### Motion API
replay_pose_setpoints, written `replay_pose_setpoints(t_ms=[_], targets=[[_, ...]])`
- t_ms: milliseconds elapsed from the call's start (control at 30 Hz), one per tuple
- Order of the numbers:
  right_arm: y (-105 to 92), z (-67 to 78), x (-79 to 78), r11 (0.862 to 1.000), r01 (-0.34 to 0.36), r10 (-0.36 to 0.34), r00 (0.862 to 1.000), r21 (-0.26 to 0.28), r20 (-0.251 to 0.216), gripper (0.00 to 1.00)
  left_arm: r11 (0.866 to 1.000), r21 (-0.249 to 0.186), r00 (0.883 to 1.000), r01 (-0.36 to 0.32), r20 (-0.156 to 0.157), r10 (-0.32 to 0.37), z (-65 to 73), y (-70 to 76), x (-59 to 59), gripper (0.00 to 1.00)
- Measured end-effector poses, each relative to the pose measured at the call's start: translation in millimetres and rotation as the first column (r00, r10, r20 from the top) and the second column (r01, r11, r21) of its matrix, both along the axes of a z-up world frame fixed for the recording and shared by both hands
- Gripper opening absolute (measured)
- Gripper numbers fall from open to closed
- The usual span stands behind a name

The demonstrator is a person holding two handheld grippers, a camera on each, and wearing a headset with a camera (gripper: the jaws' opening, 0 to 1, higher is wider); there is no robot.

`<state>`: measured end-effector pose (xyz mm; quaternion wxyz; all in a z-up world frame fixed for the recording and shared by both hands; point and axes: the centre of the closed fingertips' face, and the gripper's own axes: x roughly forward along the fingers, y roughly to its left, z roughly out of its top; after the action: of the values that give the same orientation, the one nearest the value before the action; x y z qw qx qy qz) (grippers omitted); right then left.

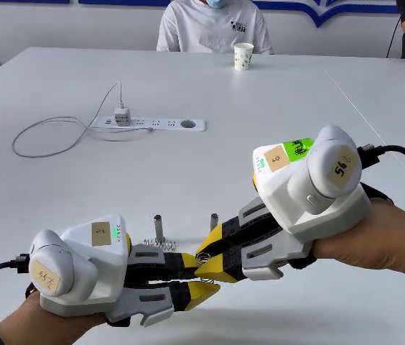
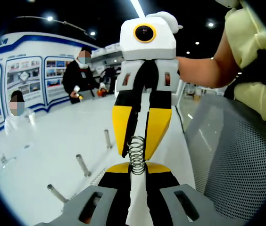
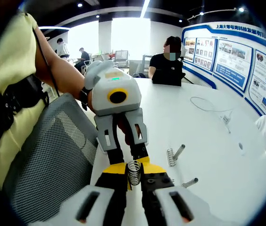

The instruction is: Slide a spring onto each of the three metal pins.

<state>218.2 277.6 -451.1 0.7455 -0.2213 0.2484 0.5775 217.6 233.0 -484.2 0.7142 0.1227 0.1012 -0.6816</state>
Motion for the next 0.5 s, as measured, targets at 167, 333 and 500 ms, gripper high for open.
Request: replay_pose_setpoints(t_ms=[167, 333, 500], targets=[[-0.3, -0.1, 1.1, 1.000, 0.006, -0.006, 1.000, 0.008, 0.000, 0.11, 1.000, 0.001, 1.000, -0.004, 0.001, 0.004, -0.1, 0.3, 0.7, 0.11], [-5.2, 1.3, 3.1, 0.999, 0.024, -0.024, 1.000, 0.022, -0.001, 0.11, 1.000, -0.003, 1.000, -0.011, 0.001, 0.011, 0.7, 0.1, 2.5, 0.11], [-7.7, 1.4, 3.4, 0.999, 0.032, -0.032, 0.999, 0.024, 0.000, 0.11, 1.000, -0.003, 1.000, -0.009, 0.004, 0.009, 0.8, -2.1, 2.7, 0.11]])
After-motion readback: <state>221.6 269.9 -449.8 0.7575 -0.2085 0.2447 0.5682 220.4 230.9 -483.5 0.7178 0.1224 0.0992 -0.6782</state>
